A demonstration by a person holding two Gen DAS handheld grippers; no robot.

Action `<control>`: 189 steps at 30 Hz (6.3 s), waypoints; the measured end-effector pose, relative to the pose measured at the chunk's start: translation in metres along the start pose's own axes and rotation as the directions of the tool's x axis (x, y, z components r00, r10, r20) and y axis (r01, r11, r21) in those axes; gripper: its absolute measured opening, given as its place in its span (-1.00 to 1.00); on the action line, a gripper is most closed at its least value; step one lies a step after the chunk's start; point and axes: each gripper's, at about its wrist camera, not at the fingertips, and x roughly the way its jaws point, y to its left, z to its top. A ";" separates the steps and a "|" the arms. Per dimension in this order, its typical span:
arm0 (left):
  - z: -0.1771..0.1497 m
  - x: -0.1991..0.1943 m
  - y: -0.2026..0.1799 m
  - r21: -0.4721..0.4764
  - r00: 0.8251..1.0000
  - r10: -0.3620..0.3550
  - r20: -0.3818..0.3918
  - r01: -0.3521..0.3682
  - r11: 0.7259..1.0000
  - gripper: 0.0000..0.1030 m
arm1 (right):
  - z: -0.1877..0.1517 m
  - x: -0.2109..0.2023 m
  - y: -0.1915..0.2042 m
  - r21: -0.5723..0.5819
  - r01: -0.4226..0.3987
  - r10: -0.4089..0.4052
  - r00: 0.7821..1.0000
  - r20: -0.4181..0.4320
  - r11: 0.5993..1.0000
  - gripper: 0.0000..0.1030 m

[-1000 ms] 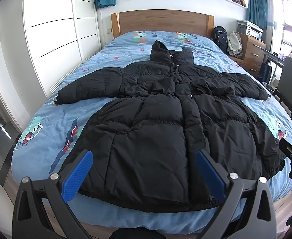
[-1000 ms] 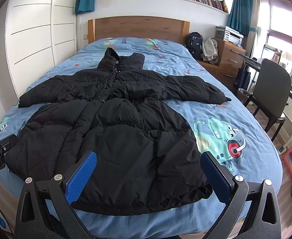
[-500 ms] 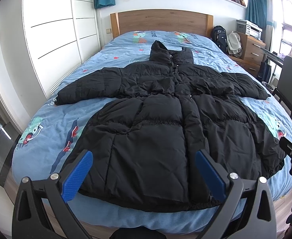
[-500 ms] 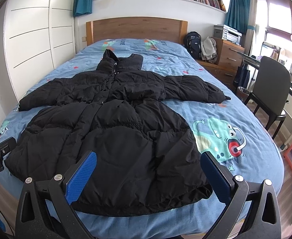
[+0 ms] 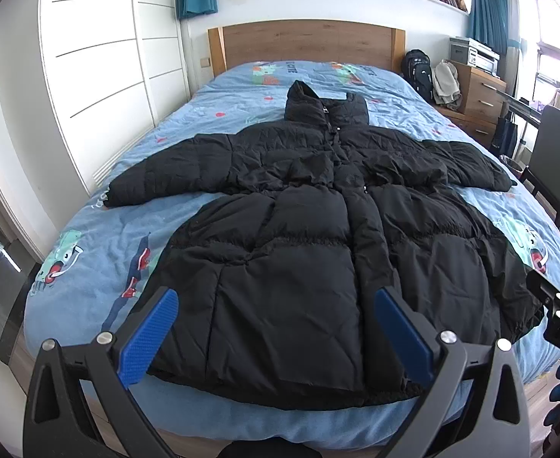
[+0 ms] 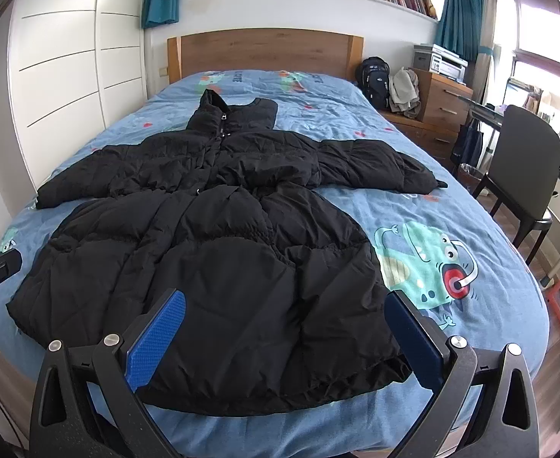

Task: Fold large clothes

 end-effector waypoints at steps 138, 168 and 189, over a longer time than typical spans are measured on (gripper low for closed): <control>0.213 0.222 0.051 -0.288 0.949 -0.106 -0.297 0.017 0.957 1.00 | 0.171 0.254 0.044 0.007 -0.596 0.532 0.712 -0.459 0.803 0.07; 0.171 0.374 -0.155 -0.093 0.930 -0.053 -0.363 0.020 0.995 1.00 | 0.194 0.384 -0.073 -0.040 -0.379 0.325 0.839 -0.436 0.924 0.09; 0.202 0.388 -0.148 -0.076 0.918 -0.074 -0.389 0.048 0.996 1.00 | 0.219 0.393 -0.064 0.024 -0.260 0.244 0.863 -0.443 0.965 0.18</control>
